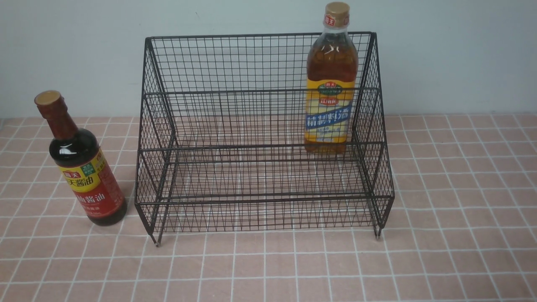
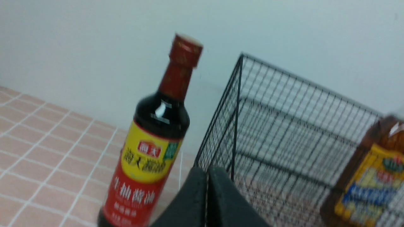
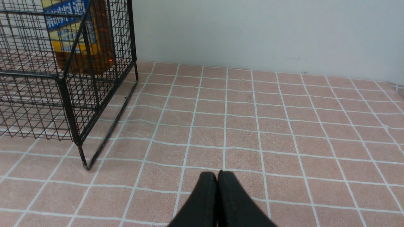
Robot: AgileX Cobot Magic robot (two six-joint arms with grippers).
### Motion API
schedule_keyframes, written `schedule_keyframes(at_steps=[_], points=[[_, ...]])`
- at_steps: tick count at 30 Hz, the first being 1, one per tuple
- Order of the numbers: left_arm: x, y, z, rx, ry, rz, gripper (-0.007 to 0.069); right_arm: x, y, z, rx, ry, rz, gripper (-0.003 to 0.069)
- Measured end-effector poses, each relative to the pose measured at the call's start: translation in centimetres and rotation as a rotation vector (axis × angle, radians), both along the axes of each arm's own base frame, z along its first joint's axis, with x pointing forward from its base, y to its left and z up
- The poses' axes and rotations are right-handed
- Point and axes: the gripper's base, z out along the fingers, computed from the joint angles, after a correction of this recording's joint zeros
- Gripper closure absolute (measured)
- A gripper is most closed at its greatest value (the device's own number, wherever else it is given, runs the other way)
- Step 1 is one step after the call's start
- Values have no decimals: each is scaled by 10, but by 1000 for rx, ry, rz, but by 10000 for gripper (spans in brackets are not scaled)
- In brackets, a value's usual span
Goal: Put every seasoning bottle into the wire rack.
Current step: Use the left arm to grab the condiment bottle closest to it
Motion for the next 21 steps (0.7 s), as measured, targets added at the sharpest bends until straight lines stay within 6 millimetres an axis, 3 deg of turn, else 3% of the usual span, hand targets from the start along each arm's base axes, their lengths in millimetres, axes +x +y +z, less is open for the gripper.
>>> schedule_keyframes(at_steps=[5, 9, 14, 19, 21], points=[[-7, 12, 17, 39, -182, 149, 631, 0, 0, 0, 0, 0, 0, 672], [-1, 8, 28, 159, -139, 136, 627, 0, 0, 0, 0, 0, 0, 672], [22, 1, 45, 319, 9, 83, 570, 0, 0, 0, 0, 0, 0, 673], [57, -1, 61, 398, 125, 60, 417, 0, 0, 0, 0, 0, 0, 672], [80, -1, 66, 399, 173, 60, 296, 0, 0, 0, 1, 0, 0, 672]])
